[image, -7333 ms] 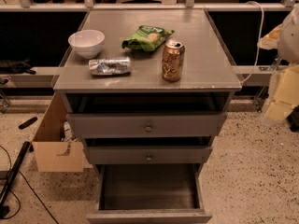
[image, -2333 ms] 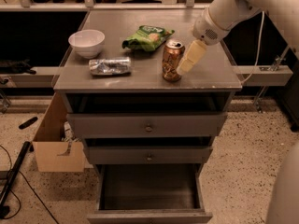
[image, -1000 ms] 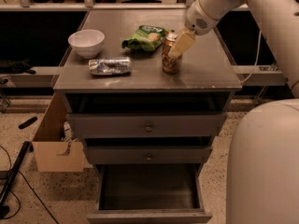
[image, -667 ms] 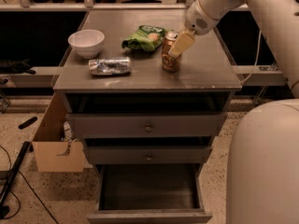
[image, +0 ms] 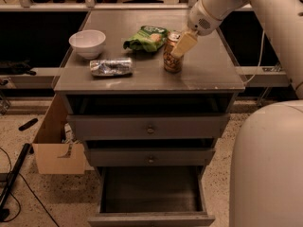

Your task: Place orange can into bottom drawer

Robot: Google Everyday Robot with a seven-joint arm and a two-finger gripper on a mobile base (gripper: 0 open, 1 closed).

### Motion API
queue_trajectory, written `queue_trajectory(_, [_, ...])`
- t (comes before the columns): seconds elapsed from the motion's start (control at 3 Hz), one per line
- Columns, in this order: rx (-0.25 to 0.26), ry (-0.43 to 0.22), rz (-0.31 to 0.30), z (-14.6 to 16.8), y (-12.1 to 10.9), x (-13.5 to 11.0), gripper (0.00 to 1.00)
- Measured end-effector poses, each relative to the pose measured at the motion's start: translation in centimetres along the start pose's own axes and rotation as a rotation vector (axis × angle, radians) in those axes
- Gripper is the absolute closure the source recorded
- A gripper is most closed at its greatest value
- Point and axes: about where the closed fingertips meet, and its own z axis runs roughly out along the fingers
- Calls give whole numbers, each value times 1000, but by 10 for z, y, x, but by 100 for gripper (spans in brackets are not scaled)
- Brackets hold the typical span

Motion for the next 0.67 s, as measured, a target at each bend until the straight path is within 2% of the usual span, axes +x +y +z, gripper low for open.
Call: queue_trajectory(0.67, [12, -8, -20, -5, 7, 0, 100])
